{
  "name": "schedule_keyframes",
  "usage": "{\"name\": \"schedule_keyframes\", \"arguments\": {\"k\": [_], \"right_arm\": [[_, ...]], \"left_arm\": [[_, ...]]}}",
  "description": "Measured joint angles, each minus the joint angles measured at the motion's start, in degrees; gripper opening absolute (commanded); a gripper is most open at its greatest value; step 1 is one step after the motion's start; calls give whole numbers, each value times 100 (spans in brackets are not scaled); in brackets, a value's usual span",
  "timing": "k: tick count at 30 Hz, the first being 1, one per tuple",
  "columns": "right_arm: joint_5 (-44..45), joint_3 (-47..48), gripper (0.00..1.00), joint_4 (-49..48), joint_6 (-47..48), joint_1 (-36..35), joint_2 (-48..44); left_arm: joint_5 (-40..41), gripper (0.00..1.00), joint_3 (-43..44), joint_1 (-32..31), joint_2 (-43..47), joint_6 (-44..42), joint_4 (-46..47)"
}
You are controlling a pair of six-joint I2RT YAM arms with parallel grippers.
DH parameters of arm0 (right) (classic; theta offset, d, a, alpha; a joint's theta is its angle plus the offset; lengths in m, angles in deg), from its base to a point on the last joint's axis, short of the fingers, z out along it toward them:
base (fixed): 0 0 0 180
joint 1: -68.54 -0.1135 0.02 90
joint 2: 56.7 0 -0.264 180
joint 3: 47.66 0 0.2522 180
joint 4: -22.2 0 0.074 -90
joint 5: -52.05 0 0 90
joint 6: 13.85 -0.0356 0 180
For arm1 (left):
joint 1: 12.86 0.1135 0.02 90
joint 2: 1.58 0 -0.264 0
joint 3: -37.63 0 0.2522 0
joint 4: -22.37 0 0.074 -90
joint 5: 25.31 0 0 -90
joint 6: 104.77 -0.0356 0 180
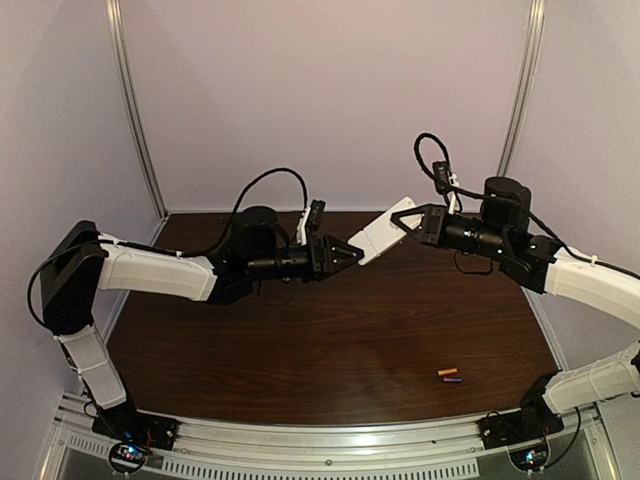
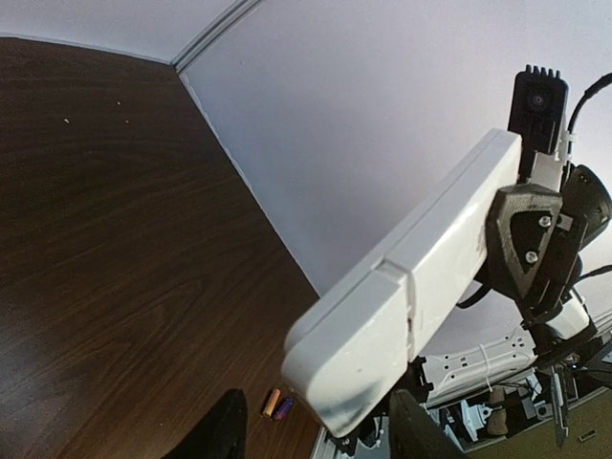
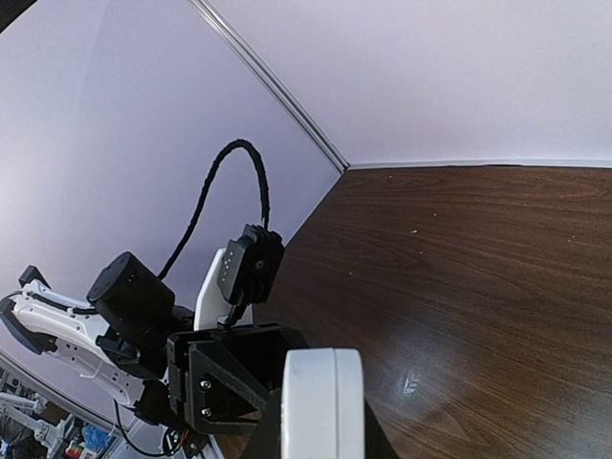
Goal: Load the batteries into the remote control
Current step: Remove the battery cover from the remote control.
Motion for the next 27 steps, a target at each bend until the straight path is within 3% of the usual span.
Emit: {"name": "schedule_keyframes", "arguments": {"k": [14,22,27], "right_arm": [[-63,83,0,-37,2,0,92],[35,118,0,61,42,-11,90],[179,120,0,184,101,-9,92]], "left_arm": [[-136,26,-66,17,-46,85,485],[-131,33,-103,26,-44,92,540],[-138,29,-146,26,-44,103,623]]}}
